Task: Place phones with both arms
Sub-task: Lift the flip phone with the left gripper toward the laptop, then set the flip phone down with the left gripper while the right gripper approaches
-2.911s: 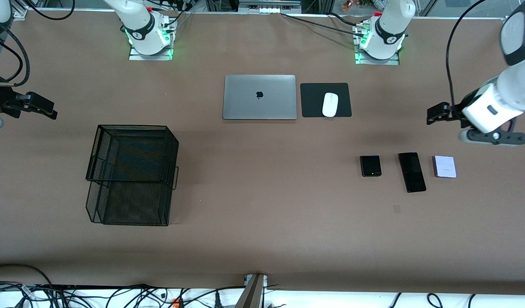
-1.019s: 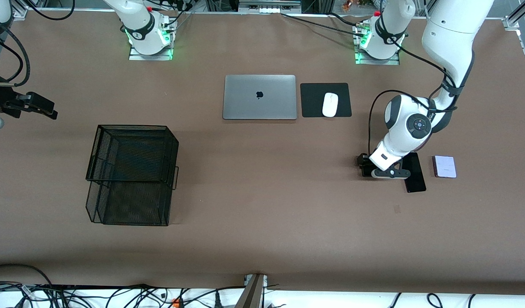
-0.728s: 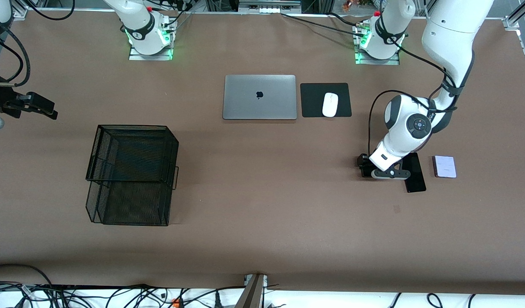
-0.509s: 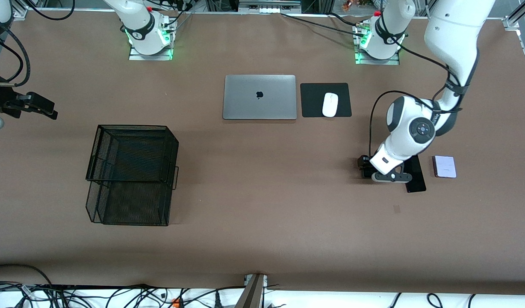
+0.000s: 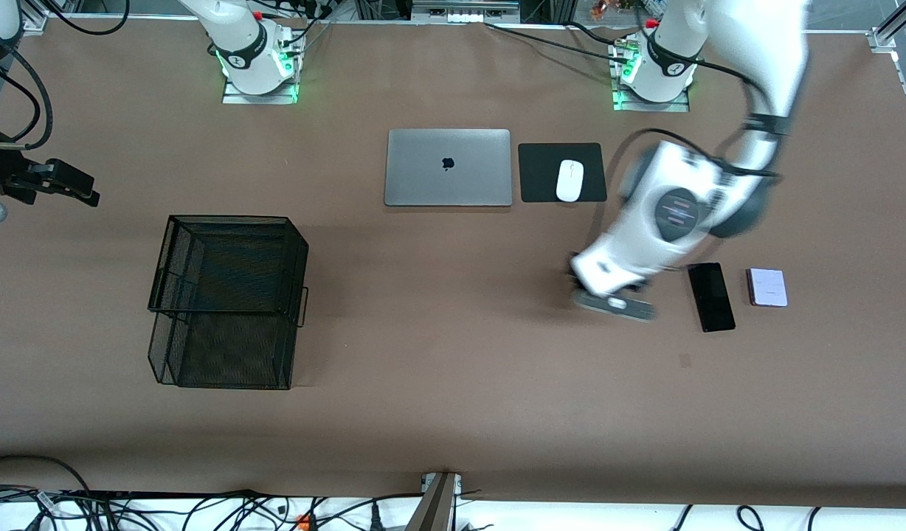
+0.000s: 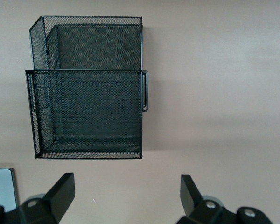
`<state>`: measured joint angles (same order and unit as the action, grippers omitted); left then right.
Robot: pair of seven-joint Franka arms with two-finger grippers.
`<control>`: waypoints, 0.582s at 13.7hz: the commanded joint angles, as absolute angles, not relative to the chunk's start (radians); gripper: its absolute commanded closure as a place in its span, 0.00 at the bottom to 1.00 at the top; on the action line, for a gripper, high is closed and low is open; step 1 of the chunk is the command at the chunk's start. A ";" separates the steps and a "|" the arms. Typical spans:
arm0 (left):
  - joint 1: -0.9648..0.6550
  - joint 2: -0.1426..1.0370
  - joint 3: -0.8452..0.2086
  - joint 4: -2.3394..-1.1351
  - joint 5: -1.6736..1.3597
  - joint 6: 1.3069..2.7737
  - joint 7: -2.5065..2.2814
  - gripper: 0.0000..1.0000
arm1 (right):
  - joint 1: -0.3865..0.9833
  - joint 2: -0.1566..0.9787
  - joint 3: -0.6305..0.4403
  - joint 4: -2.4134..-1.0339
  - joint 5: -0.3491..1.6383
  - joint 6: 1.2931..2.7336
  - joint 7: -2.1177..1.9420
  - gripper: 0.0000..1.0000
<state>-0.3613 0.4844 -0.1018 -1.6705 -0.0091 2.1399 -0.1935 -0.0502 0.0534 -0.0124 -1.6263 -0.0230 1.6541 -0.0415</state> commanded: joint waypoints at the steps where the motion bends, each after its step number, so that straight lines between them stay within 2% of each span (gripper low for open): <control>1: -0.484 0.653 -0.084 -1.476 -0.037 2.124 -0.299 0.72 | -0.054 0.044 -0.008 -1.628 -0.018 1.655 -0.034 0.00; 3: -0.570 0.753 -0.083 -1.389 -0.035 2.179 -0.430 0.72 | -0.054 0.044 -0.008 -1.628 -0.018 1.655 -0.034 0.00; 6: -0.662 0.860 -0.083 -1.381 -0.025 2.406 -0.554 0.66 | -0.054 0.044 -0.008 -1.628 -0.018 1.655 -0.034 0.00; 8: -0.704 0.916 -0.078 -1.381 -0.025 2.483 -0.555 0.65 | -0.054 0.046 -0.008 -1.628 -0.018 1.661 -0.034 0.00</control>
